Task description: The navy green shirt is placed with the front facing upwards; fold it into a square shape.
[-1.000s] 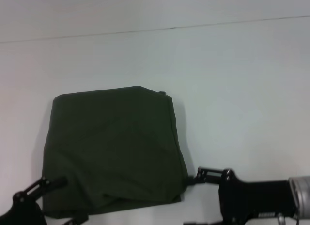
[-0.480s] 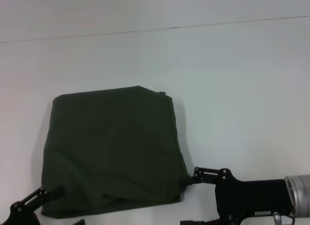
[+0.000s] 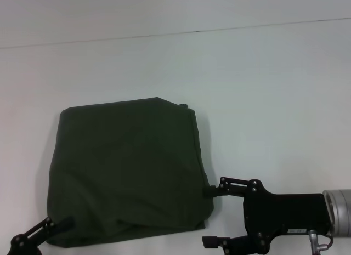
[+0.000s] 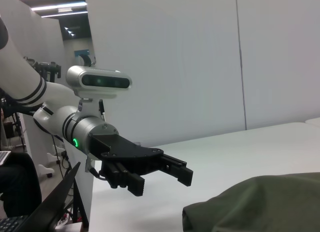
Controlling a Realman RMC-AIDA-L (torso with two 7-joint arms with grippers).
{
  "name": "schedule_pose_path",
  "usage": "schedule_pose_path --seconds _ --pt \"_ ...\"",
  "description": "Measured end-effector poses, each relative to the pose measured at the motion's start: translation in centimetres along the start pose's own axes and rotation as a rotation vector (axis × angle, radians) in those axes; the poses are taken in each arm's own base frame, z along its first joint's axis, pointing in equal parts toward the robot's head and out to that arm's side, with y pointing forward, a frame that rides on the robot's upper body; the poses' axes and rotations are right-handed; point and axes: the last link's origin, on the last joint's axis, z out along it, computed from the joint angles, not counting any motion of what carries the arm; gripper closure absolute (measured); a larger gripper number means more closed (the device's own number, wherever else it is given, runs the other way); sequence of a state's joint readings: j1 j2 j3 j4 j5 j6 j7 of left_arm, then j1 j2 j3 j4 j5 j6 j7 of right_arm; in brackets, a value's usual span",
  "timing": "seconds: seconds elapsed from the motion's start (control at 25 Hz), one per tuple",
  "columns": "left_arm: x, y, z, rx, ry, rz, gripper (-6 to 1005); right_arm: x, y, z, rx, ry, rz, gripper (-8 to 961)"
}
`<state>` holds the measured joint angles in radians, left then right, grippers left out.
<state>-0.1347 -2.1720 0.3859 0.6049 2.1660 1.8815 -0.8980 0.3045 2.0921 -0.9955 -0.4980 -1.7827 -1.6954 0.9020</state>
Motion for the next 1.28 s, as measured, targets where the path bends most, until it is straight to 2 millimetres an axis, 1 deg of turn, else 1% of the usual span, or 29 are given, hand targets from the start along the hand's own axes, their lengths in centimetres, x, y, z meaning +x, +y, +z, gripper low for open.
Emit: schedule_pose_path --seconds 1.28 --pt "-0.24 0.33 -0.20 0.006 0.003 -0.004 97 -0.18 -0.10 0.25 -0.012 -0.003 0.001 43"
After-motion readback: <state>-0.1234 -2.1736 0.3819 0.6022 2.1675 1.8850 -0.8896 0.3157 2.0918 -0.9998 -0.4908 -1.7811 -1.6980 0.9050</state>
